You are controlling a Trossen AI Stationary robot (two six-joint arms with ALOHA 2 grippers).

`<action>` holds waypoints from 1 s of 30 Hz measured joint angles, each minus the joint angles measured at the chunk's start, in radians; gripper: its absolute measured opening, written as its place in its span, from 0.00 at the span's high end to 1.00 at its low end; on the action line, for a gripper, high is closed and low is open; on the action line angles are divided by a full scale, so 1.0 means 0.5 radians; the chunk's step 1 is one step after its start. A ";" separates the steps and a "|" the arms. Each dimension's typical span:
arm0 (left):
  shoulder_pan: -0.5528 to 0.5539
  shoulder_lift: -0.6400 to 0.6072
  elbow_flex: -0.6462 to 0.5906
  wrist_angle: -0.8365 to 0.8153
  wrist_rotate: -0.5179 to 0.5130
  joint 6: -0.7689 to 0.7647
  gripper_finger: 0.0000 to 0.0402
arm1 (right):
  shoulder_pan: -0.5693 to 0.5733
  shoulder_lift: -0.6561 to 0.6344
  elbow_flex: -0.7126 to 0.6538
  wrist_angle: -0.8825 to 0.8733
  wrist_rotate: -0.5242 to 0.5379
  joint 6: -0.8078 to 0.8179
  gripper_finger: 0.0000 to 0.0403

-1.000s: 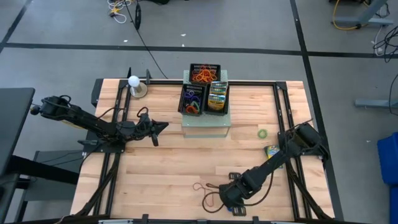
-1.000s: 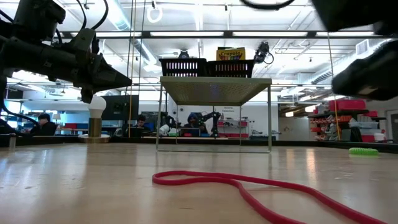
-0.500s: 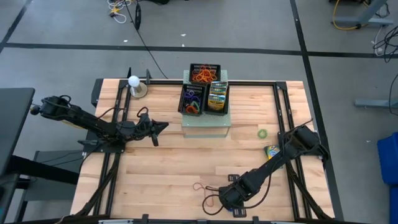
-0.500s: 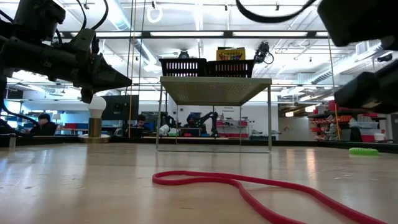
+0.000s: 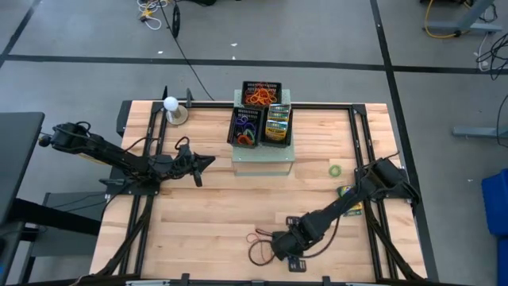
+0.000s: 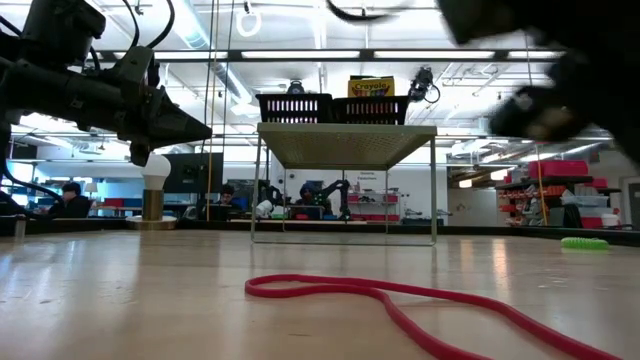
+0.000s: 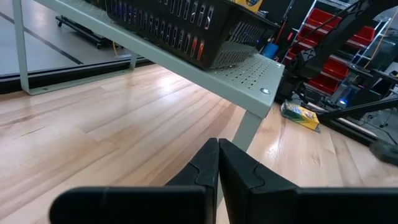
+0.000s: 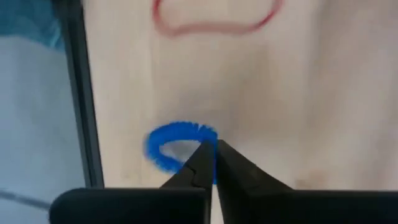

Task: Pick & Place Office Desk Supplies
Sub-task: Put the blue spiral keychain into the bottom left black bin

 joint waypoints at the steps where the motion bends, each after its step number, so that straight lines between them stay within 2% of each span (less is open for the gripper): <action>1: 0.000 0.000 0.000 0.000 0.000 0.000 0.96 | -0.022 -0.005 0.056 -0.069 0.026 -0.011 0.98; 6: 0.000 0.000 0.000 -0.002 0.000 0.000 0.96 | -0.202 -0.033 0.370 -0.327 0.154 0.002 0.99; 9: 0.000 0.000 0.000 0.005 0.000 0.000 0.96 | -0.339 -0.031 0.499 -0.275 0.270 0.005 0.99; 18: 0.000 0.000 0.000 -0.002 0.000 0.000 0.96 | -0.732 0.062 0.331 0.221 0.479 0.655 0.99; 26: 0.000 -0.001 0.001 0.014 0.000 0.000 0.96 | -0.754 0.180 0.328 0.324 0.429 0.877 0.99; 30: 0.001 -0.001 0.001 0.006 0.000 0.000 0.96 | -0.592 0.092 0.347 0.090 0.310 0.769 0.95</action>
